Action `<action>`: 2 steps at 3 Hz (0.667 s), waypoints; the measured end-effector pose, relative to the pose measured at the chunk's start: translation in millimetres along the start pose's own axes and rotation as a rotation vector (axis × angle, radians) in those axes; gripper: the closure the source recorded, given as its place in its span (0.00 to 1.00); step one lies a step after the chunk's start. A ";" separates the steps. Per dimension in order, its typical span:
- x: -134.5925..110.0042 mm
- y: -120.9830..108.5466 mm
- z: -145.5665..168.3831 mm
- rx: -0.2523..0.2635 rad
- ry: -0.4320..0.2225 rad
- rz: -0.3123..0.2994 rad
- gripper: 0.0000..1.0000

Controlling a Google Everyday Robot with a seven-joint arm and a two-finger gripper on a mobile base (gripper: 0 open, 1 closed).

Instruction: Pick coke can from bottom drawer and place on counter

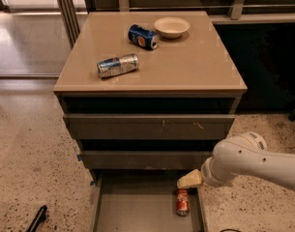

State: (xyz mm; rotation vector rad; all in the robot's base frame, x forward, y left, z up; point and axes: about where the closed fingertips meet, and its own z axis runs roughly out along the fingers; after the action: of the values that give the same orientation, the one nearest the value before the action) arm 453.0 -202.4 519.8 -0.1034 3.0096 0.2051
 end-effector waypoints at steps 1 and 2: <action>10.4 -7.5 -1.5 0.000 -0.033 0.021 0.00; 18.1 -18.4 22.0 -0.027 -0.087 0.072 0.00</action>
Offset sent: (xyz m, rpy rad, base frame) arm -0.0074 -0.0218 -0.0601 0.1157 -0.1698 -0.1542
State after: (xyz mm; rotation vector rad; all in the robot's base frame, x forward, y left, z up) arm 439.1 -218.6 493.4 0.0114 2.9264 0.2507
